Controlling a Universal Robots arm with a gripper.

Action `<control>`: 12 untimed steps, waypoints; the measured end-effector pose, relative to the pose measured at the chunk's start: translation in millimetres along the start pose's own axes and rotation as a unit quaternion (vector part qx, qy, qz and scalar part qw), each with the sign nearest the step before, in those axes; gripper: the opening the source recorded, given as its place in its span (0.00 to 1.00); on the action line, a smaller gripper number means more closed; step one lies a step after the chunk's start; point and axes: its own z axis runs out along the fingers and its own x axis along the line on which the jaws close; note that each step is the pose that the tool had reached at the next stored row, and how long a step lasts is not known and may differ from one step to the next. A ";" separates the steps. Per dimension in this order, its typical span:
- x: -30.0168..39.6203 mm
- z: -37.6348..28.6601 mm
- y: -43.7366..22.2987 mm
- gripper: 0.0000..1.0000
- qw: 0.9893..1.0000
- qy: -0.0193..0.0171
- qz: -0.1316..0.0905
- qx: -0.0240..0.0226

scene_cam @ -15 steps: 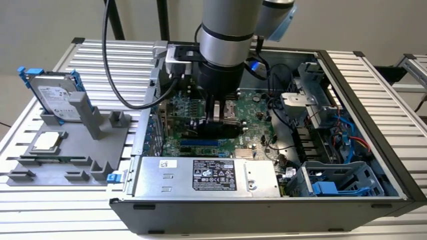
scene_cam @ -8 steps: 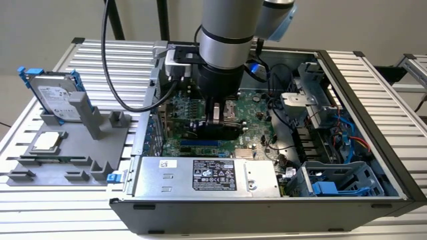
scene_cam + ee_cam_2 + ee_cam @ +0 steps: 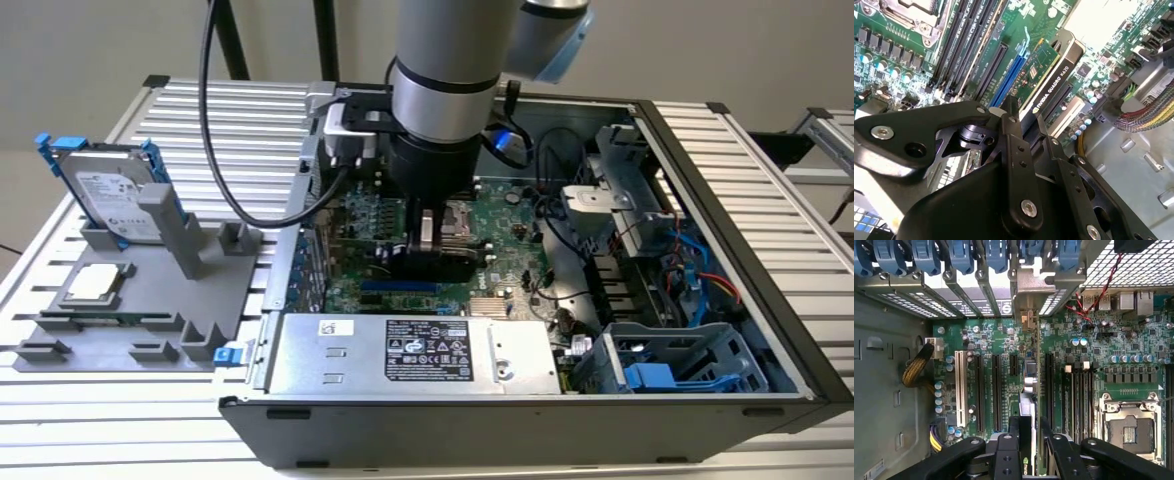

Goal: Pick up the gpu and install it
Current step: 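Insert the gpu into the slot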

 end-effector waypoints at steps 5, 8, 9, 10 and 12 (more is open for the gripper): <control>0.2 3.3 2.9 0.00 1.000 0.000 0.000 0.000; 0.1 5.0 3.3 0.00 1.000 0.000 0.000 0.000; 0.0 5.8 3.6 0.00 1.000 0.000 0.000 0.000; -0.1 6.7 3.9 0.00 1.000 0.000 0.000 0.000; -0.3 7.8 4.3 0.00 1.000 0.000 0.000 0.000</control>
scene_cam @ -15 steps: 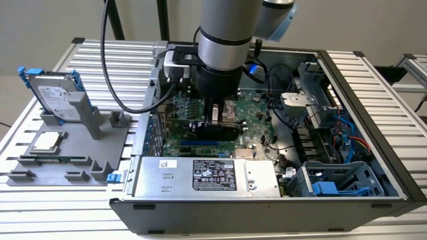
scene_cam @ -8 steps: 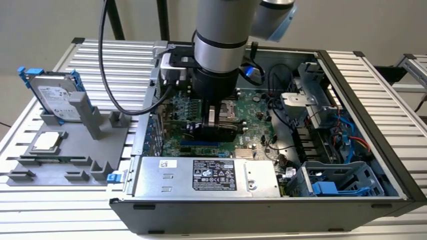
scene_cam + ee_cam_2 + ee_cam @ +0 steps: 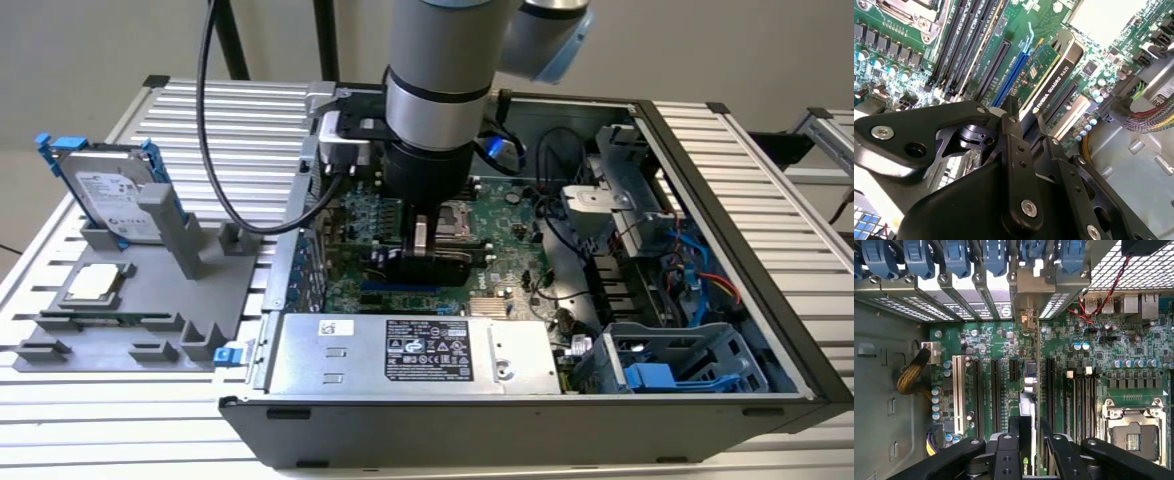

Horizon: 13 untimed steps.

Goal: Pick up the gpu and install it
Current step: 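Insert the gpu into the slot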

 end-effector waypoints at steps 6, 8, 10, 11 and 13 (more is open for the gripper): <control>-0.7 1.8 2.1 0.00 1.000 0.000 0.000 0.000; -1.0 2.0 3.0 0.00 1.000 0.000 0.000 0.000; -1.0 2.0 3.1 0.00 1.000 0.000 0.000 0.000; -1.0 2.0 3.2 0.00 1.000 0.000 0.000 0.000; -1.1 1.8 3.2 0.00 1.000 0.000 0.000 -0.001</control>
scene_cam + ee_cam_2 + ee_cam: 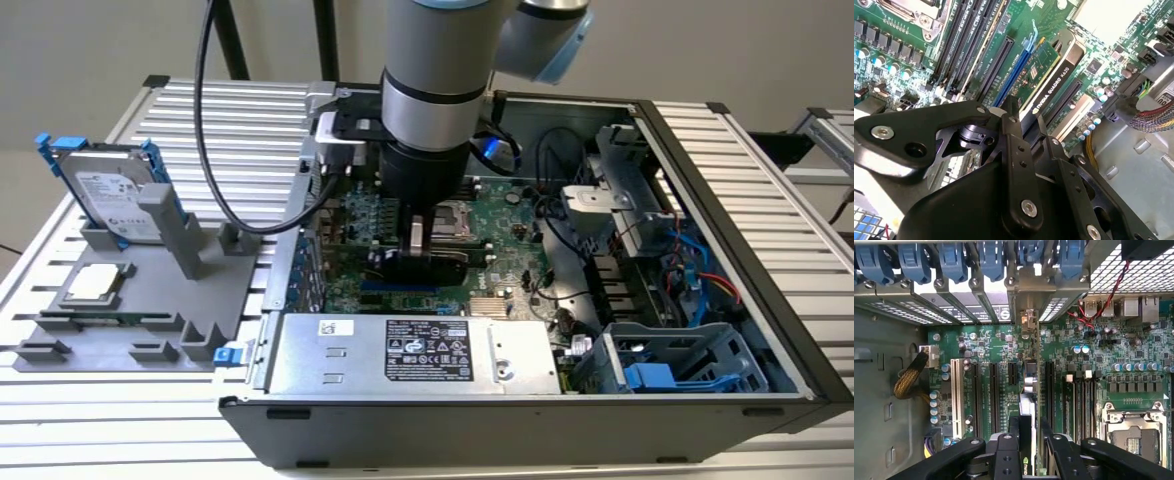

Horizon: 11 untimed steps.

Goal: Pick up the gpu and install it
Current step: 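Insert the gpu into the slot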

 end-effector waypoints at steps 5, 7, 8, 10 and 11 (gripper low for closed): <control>0.1 -1.3 0.1 0.00 1.000 0.000 0.000 -0.004; 0.1 -1.1 0.3 0.00 1.000 0.000 0.000 -0.004; 0.1 -0.7 0.6 0.00 1.000 0.000 0.000 -0.004; 0.1 0.2 1.1 0.00 1.000 0.000 0.000 -0.004; 0.1 0.7 1.3 0.00 1.000 0.000 0.000 -0.004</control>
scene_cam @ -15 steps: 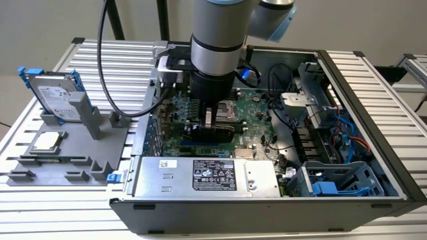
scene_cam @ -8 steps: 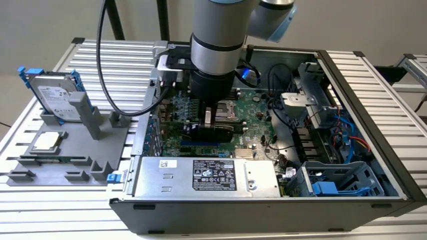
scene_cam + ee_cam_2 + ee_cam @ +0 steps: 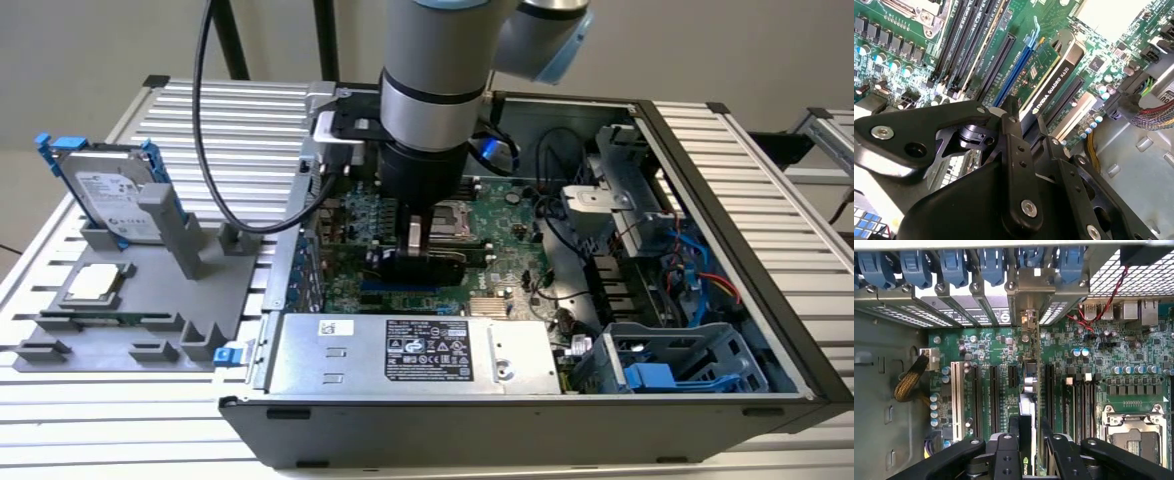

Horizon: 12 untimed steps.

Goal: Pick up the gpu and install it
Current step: 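Insert the gpu into the slot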

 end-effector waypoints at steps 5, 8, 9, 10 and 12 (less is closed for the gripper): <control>0.0 0.8 0.3 0.00 1.000 0.000 0.000 0.000; -0.1 1.0 0.3 0.00 1.000 0.000 0.000 0.000; -0.2 1.0 0.3 0.00 1.000 0.000 0.000 0.000; -0.5 1.0 0.3 0.00 1.000 0.000 0.000 0.000; -1.3 0.9 0.4 0.00 1.000 0.000 0.000 0.000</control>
